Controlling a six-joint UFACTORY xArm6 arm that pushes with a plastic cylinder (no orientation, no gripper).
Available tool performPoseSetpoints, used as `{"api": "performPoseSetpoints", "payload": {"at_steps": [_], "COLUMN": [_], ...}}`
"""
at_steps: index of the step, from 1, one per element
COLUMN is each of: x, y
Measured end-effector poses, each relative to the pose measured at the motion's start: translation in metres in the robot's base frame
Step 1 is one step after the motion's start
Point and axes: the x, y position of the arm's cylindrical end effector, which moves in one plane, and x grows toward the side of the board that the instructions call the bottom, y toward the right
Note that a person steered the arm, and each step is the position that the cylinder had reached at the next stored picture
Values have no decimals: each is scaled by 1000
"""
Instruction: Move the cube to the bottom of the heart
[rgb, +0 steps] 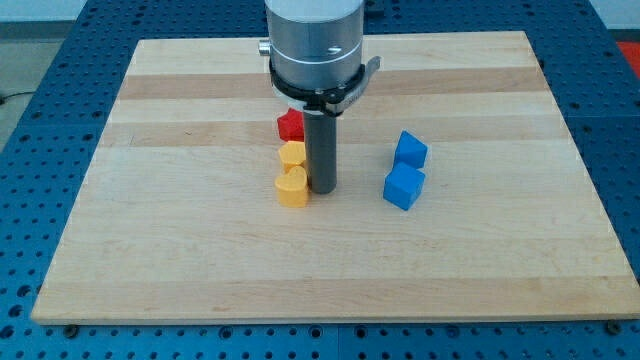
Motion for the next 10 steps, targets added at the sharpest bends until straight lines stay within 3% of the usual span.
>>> {"api": "performPoseSetpoints", "payload": {"at_steps": [2,4,5,10], "x": [-33,-11,13,25], "y": [63,143,105,32]}}
